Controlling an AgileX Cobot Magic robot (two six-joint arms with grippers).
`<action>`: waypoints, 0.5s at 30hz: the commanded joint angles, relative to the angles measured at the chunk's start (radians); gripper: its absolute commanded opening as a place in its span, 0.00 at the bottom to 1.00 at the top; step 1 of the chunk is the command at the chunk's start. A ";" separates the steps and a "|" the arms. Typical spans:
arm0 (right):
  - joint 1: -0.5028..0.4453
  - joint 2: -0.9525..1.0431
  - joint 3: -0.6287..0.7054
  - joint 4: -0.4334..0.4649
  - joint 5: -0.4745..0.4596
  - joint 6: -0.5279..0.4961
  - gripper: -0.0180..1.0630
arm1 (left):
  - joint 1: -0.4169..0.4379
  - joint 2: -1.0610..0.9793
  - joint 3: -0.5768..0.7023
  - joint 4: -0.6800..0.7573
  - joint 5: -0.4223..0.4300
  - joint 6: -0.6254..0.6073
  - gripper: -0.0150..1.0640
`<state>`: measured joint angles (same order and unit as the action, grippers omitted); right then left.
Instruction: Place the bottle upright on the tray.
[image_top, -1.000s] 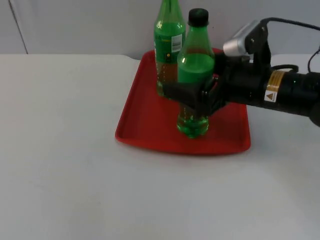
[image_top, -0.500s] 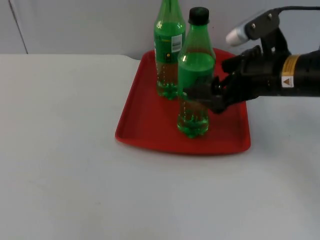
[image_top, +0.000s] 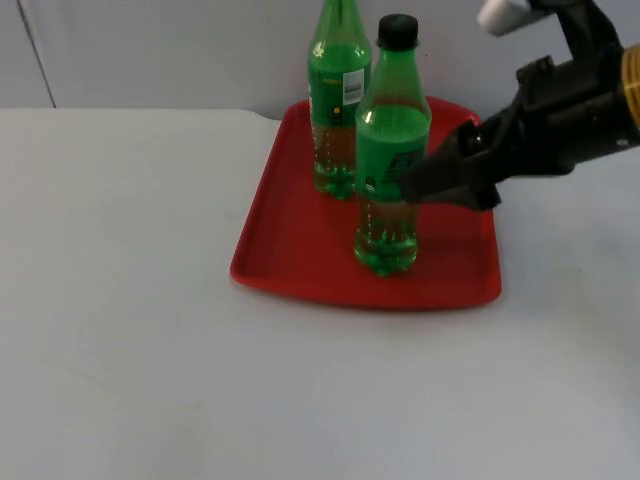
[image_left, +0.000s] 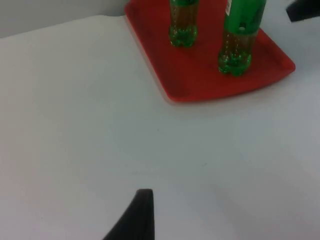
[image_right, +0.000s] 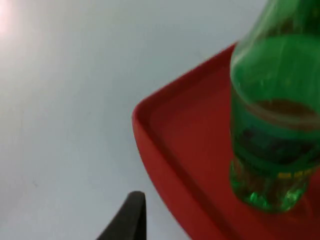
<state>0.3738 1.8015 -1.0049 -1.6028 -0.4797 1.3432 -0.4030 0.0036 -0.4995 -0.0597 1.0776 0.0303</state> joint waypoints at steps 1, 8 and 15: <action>-0.004 -0.033 0.013 -0.142 0.005 0.205 0.99 | -0.003 -0.004 0.005 -0.001 -0.003 0.002 0.99; -0.004 -0.130 0.083 -0.142 0.012 0.208 0.99 | -0.003 -0.004 0.005 -0.001 -0.003 0.002 0.99; -0.004 -0.269 0.129 -0.142 0.014 0.212 0.99 | -0.003 -0.004 0.005 -0.001 -0.003 0.002 0.99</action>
<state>0.3738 1.5852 -0.8882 -1.7390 -0.4674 1.5522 -0.4030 0.0036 -0.4995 -0.0597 1.0776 0.0323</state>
